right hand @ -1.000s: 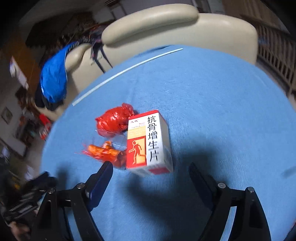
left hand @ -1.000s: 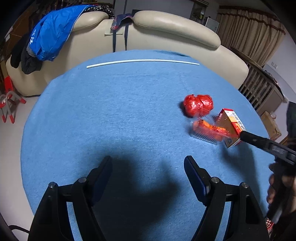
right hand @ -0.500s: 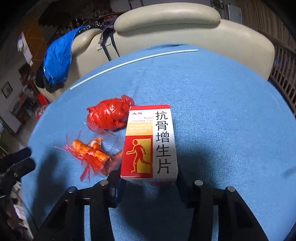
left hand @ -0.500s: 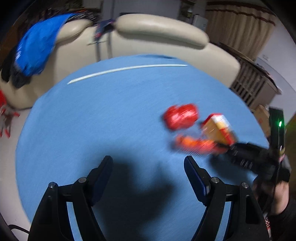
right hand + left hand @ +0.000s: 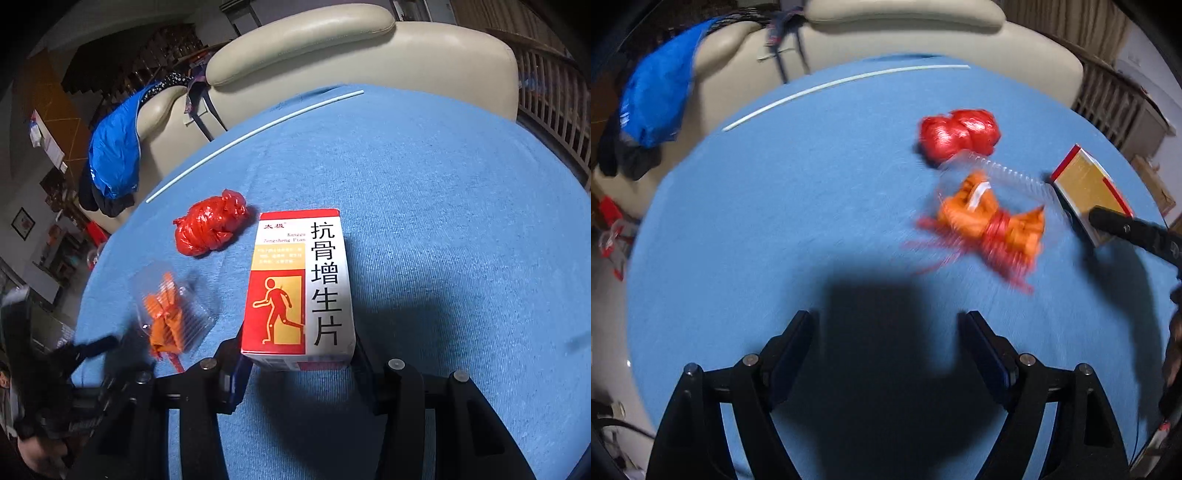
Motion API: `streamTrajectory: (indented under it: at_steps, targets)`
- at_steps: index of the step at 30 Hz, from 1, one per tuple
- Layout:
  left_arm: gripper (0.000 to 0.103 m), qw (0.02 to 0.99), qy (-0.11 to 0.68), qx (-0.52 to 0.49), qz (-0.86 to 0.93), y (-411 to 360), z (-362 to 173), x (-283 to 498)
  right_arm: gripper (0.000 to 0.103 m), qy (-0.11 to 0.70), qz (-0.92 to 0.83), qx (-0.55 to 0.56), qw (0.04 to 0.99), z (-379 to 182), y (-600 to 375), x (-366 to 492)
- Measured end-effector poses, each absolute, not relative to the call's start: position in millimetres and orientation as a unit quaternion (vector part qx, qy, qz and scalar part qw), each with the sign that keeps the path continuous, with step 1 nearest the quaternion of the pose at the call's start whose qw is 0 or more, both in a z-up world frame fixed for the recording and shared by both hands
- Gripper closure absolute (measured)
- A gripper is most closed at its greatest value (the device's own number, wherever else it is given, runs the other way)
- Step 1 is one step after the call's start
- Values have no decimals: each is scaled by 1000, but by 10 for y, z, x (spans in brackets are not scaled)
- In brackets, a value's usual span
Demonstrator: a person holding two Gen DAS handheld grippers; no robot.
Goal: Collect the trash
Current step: 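Grasp and lift the clear plastic tray with the left tool while the right tool holds the box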
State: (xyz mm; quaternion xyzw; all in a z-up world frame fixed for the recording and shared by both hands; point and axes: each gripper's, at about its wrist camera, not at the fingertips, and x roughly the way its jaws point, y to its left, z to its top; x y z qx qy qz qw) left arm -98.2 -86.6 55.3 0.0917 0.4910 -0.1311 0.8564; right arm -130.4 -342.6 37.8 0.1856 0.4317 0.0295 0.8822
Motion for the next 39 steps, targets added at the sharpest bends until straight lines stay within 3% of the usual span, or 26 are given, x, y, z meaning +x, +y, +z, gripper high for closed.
streamTrajectory:
  at_steps: [4,10,21,23,27,34,39]
  targets:
    - [19,873,468,52,-132,-628,774,-1069,53,427,27,196,882,385,-3520,-1441]
    - [19,866,442,114,-206,-1281,1046,-612,53,421,14,217,881,403,-3646,-1555]
    - [17,718,591,247,-273,-2140,515,162,53,410,19,238,880,409,-3688,-1610]
    - [27,718,588,249,-276,-2159,483,163,53,410,18,242,879,406,-3705,-1624]
    - [28,767,549,205,-262,-1883,585,58,53,403,14,243,882,455,-3738,-1671]
    - [27,900,387,33,-196,-853,700,-727,53,396,11,219,892,557,-3577,-1742]
    - [27,943,284,-4,-172,-706,743,-1122,53,391,7,188,901,668,-3382,-1822]
